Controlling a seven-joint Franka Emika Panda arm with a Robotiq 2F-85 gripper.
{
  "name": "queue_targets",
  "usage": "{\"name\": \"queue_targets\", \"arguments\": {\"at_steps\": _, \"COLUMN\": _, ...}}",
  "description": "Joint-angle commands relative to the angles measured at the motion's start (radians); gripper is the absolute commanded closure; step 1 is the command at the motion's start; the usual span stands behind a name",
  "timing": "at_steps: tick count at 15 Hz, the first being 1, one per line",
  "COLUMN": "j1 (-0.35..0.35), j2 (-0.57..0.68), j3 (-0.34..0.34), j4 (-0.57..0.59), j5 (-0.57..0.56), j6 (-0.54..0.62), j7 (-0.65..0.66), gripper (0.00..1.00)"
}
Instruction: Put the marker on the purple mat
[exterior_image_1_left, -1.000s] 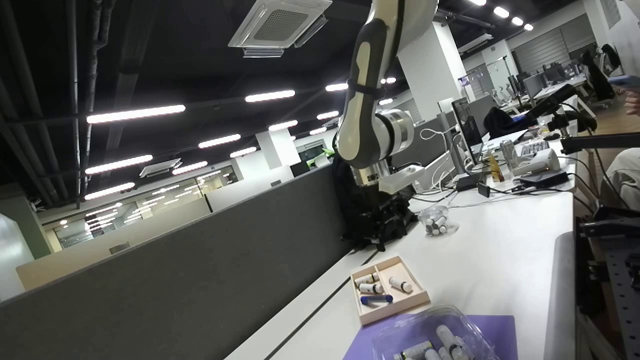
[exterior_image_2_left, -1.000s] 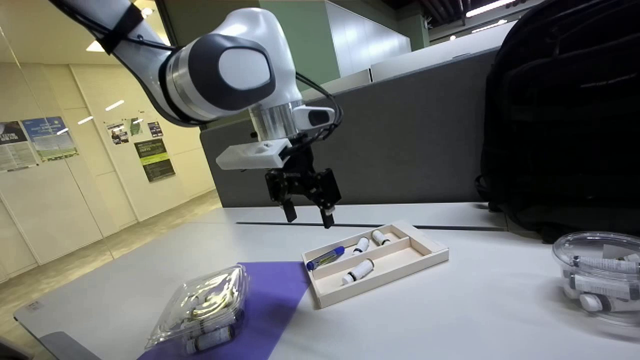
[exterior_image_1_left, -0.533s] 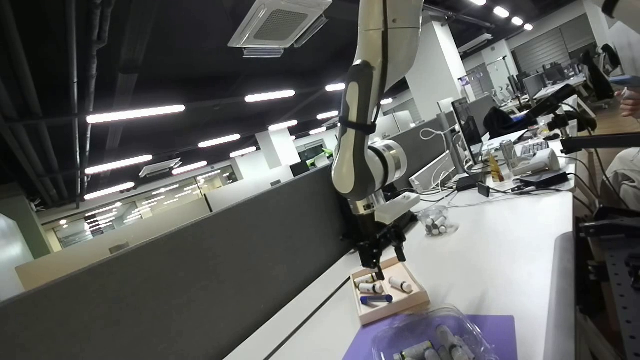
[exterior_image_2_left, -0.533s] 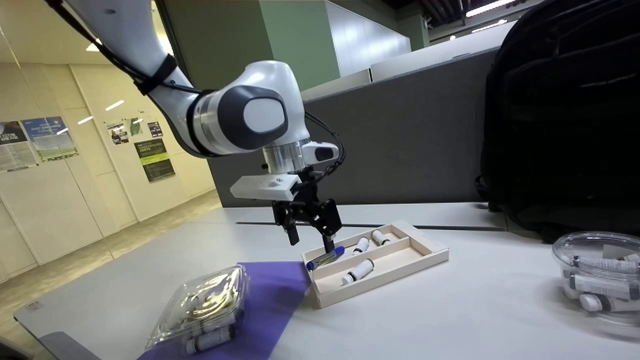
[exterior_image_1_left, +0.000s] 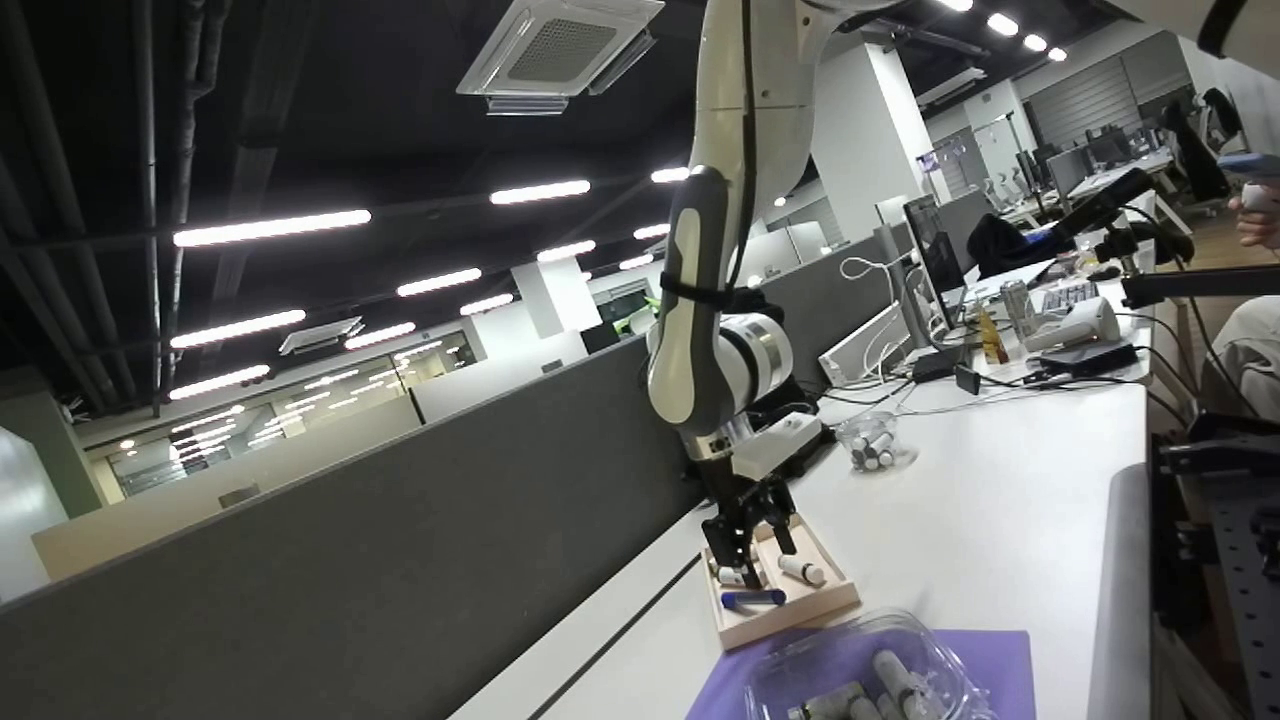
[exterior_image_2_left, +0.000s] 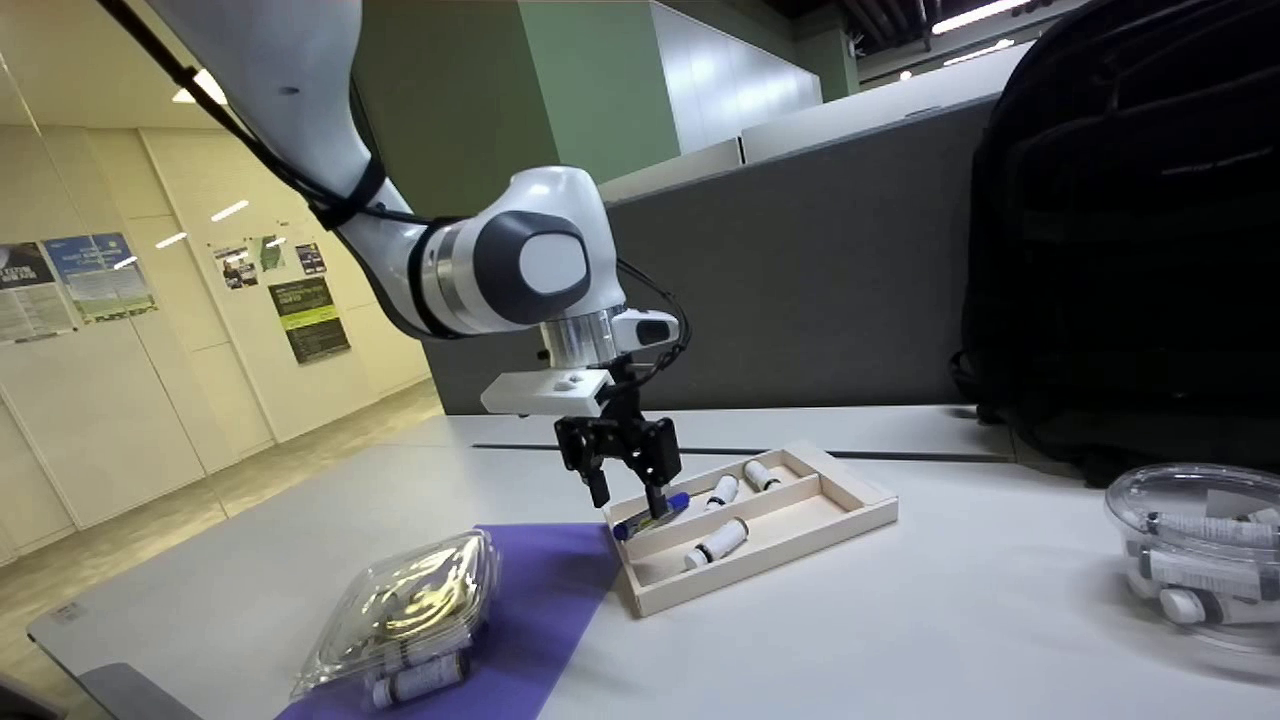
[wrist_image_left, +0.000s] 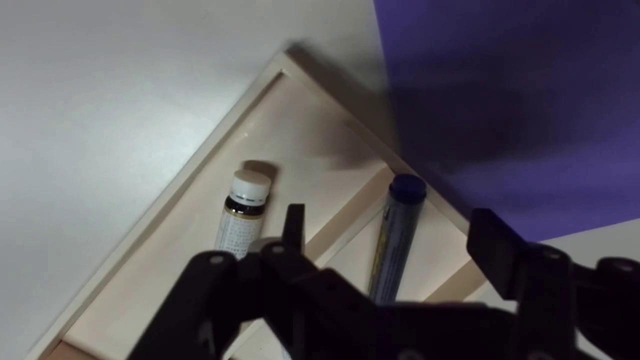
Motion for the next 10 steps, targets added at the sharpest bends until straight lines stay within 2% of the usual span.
{"name": "queue_targets", "arguments": {"at_steps": 1, "j1": 0.012, "j2": 0.044, "j3": -0.014, "j4": 0.071, "j5": -0.027, "j6": -0.059, "j7": 0.051, "gripper": 0.49}}
{"name": "queue_targets", "arguments": {"at_steps": 8, "j1": 0.008, "j2": 0.085, "j3": -0.012, "j4": 0.122, "j5": -0.022, "j6": -0.088, "j7": 0.050, "gripper": 0.95}}
{"name": "queue_targets", "arguments": {"at_steps": 9, "j1": 0.008, "j2": 0.089, "j3": -0.011, "j4": 0.125, "j5": -0.021, "j6": -0.089, "j7": 0.049, "gripper": 0.99}}
{"name": "queue_targets", "arguments": {"at_steps": 10, "j1": 0.008, "j2": 0.091, "j3": -0.011, "j4": 0.129, "j5": -0.020, "j6": -0.090, "j7": 0.048, "gripper": 0.96}}
